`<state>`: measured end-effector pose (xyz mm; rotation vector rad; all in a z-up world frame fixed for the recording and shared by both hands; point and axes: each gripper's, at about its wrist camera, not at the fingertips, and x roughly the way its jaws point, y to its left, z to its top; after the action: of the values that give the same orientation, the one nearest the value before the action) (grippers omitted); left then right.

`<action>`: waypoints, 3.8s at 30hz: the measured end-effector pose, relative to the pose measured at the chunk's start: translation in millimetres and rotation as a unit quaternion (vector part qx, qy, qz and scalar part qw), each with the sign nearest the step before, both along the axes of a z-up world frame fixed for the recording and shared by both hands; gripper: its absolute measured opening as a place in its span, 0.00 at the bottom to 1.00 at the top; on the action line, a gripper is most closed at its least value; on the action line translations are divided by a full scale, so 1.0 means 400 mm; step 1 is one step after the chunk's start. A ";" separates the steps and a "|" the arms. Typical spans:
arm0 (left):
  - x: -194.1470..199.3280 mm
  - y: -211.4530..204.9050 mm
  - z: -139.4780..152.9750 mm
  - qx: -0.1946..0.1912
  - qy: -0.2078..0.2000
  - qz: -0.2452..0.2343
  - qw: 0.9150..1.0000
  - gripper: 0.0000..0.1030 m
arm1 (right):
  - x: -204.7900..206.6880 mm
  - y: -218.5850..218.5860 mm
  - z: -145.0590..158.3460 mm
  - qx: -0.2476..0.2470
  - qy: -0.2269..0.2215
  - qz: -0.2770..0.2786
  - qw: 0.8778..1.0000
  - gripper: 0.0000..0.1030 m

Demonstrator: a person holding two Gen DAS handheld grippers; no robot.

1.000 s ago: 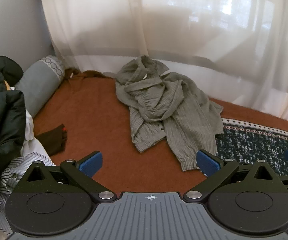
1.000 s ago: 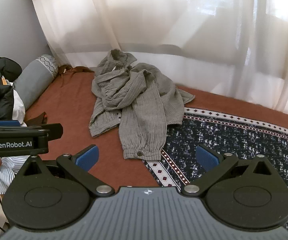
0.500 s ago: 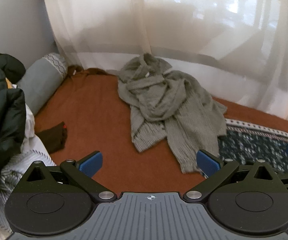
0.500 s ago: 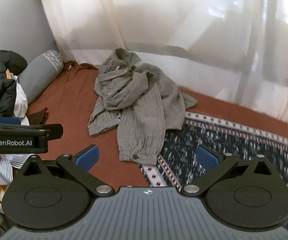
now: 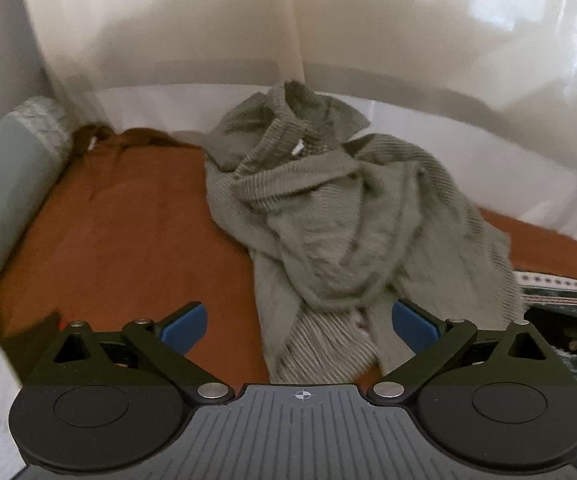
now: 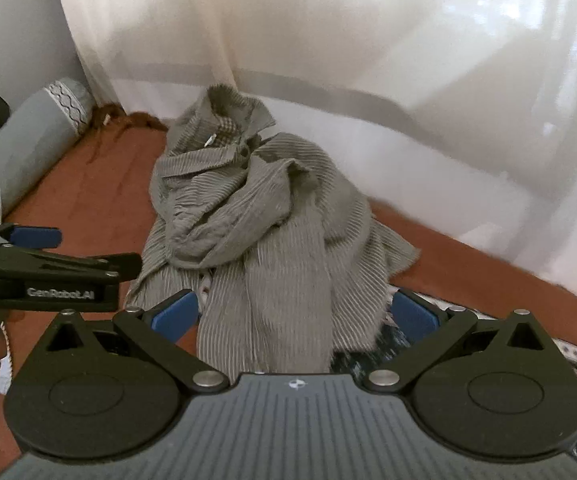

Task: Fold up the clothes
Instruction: 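Grasp the shirt collar with the right gripper while the left gripper grasps beside it, then lift the shirt with both grippers and carry it over the patterned rug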

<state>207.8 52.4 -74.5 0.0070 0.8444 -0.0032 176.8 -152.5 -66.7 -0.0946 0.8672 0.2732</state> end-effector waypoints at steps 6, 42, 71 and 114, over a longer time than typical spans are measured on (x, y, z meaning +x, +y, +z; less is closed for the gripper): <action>0.184 0.098 -0.033 0.001 -0.012 -0.012 1.000 0.99 | 0.146 0.100 -0.041 -0.033 -0.011 0.031 0.999 1.00; 0.310 0.091 0.073 -0.114 -0.033 -0.113 0.986 0.00 | 0.153 0.206 -0.006 -0.018 -0.056 0.118 0.991 0.06; -0.721 -0.385 0.679 -0.234 -0.250 -0.255 0.904 0.00 | -0.724 -0.584 0.619 0.093 -0.296 0.069 0.948 0.06; -0.417 -0.733 -0.054 -0.074 0.101 -0.327 0.937 0.76 | -0.577 -1.223 -0.129 0.011 0.009 -0.386 0.922 0.63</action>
<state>40.8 -240.9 -96.0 0.1481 1.0141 -0.7062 -54.1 -641.6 -118.2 0.2729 0.8562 -0.4589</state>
